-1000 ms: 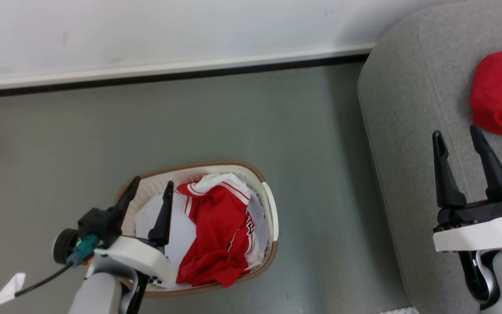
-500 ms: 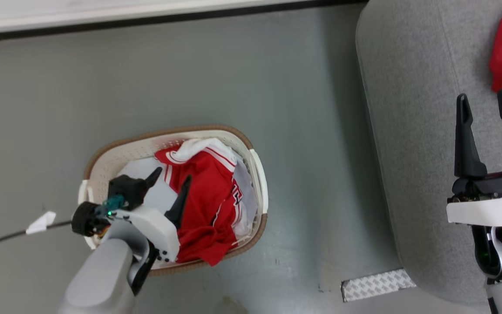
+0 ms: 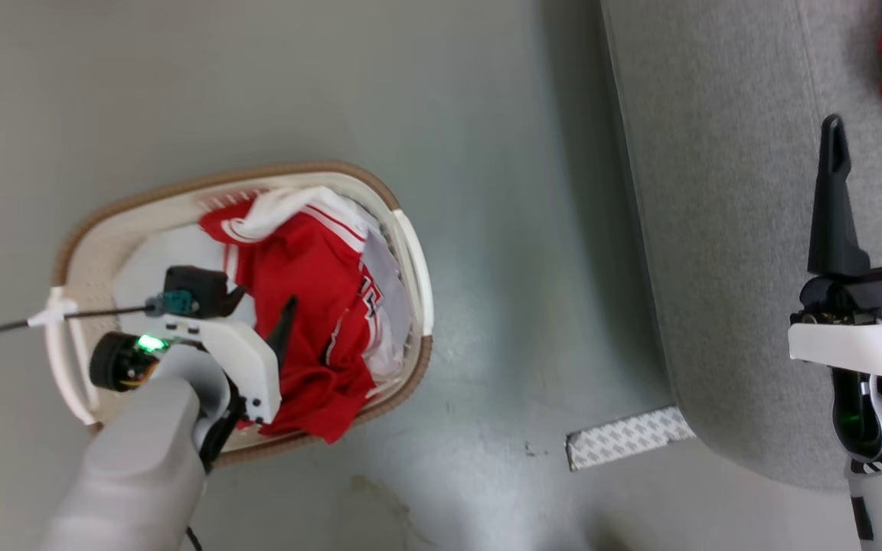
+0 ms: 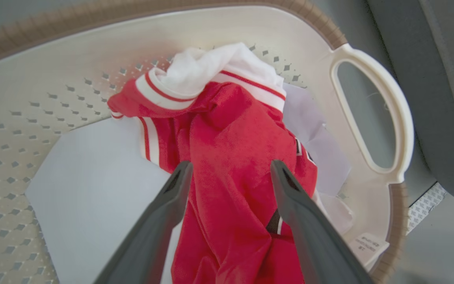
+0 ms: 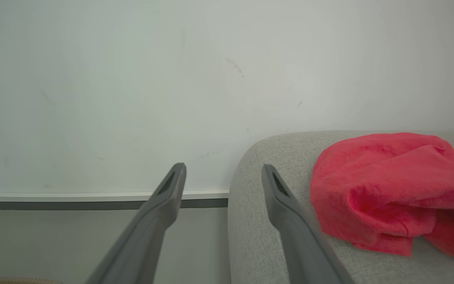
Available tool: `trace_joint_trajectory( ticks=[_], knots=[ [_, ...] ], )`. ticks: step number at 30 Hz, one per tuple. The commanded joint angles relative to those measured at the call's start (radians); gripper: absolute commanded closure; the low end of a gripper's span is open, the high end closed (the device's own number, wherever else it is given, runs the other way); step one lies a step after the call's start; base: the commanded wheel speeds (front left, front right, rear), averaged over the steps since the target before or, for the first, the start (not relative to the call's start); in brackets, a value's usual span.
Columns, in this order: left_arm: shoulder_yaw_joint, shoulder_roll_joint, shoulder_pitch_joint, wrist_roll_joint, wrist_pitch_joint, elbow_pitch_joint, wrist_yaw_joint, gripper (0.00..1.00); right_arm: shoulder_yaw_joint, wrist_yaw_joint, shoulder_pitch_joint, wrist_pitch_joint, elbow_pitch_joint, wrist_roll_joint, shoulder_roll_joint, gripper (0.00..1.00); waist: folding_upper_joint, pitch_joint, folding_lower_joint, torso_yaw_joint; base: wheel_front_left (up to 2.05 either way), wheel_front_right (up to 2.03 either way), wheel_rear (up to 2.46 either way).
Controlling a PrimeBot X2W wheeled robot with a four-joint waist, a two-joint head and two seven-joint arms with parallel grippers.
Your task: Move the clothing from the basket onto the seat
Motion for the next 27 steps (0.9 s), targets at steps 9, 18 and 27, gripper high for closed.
trace_joint_trajectory(
  ticks=[9,18,27],
  knots=[
    [-0.079,0.051,-0.098,-0.109,0.087,0.075,0.002,0.0,-0.023,-0.003,-0.033,-0.003,-0.107,-0.019,0.042,0.0,0.0,0.122,-0.0002,-0.049,0.0,0.0,0.0],
    [-0.144,0.07,-0.173,-0.181,0.155,0.112,0.002,0.0,-0.034,-0.003,-0.053,-0.003,-0.196,-0.025,0.061,0.0,0.0,0.213,-0.0002,-0.067,0.0,0.0,0.0],
    [-0.24,0.091,-0.196,-0.233,0.203,0.096,0.002,0.0,-0.018,-0.003,-0.056,-0.003,-0.229,-0.008,0.066,0.0,0.0,0.248,-0.0002,-0.096,0.0,0.0,0.0]
  ],
)
